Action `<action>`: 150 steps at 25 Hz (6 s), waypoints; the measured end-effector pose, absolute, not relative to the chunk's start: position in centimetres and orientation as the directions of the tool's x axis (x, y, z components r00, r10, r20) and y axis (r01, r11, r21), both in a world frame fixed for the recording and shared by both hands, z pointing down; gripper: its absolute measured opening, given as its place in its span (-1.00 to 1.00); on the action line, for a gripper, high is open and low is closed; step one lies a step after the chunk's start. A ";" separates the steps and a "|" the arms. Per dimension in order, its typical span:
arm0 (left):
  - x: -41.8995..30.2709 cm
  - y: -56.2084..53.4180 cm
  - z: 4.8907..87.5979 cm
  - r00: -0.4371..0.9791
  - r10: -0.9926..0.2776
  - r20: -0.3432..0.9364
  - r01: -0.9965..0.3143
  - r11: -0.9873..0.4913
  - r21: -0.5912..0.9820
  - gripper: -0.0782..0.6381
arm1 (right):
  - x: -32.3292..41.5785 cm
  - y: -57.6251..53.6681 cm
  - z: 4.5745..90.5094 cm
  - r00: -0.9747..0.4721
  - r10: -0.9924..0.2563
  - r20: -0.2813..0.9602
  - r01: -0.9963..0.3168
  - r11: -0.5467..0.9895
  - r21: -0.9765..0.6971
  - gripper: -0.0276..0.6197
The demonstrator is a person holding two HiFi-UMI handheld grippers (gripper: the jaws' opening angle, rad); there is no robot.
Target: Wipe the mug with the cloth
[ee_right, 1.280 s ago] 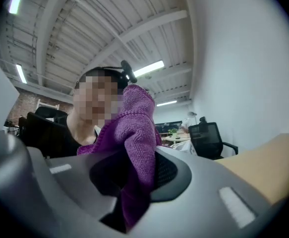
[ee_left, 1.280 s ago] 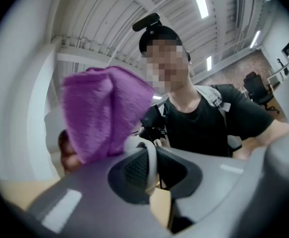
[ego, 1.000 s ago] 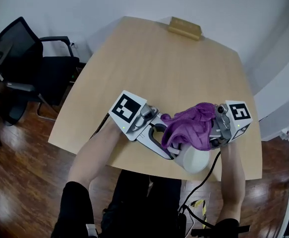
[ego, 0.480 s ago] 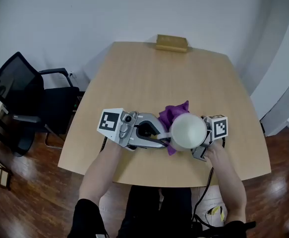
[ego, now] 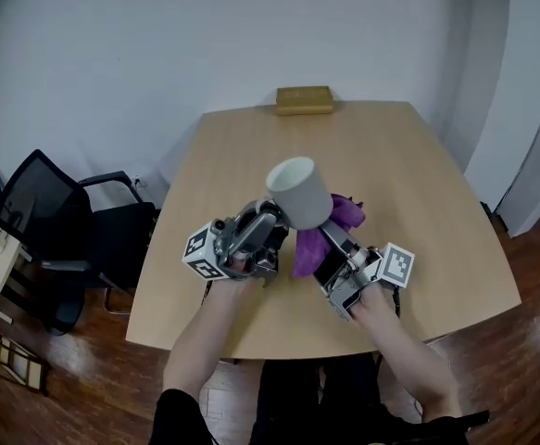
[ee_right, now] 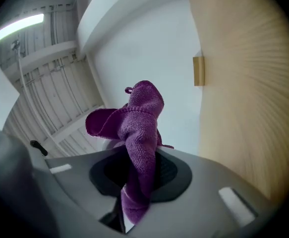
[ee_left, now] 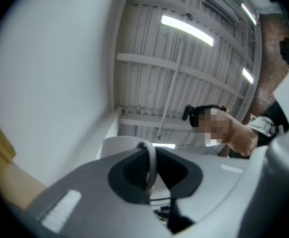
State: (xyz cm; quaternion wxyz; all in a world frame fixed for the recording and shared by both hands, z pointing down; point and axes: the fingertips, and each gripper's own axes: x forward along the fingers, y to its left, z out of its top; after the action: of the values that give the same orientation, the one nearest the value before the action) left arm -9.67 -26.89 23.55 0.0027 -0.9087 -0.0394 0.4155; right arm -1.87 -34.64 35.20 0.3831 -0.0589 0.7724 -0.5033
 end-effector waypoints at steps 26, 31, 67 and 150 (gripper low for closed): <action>-9.6 -32.5 26.9 0.448 -0.253 -0.857 0.243 -0.888 0.390 -0.69 | 1.8 -38.2 37.4 -0.654 -0.709 -0.264 -0.294 0.560 -0.775 -0.68; -10.6 -33.2 27.2 0.419 -0.287 -0.861 0.235 -0.882 0.409 -0.69 | 2.0 -34.0 31.0 -0.624 -0.625 -0.469 -0.310 0.750 -0.585 -0.68; -9.5 -31.2 25.9 0.457 -0.175 -0.872 0.287 -0.899 0.331 -0.70 | -0.5 -37.4 36.1 -0.709 -0.659 -0.250 -0.353 0.639 -0.683 -0.68; -1.3 -35.1 36.2 0.994 -0.048 -0.102 -0.041 -0.996 0.073 -0.69 | 8.2 -41.2 38.1 -0.674 -0.592 -0.443 -0.001 0.600 -0.800 -0.69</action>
State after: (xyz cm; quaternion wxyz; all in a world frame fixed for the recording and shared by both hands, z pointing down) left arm -1.28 -35.05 36.16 -0.0356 -0.9978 0.0224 0.0518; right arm 8.24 -41.22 38.06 0.3611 -0.1811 0.8184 -0.4087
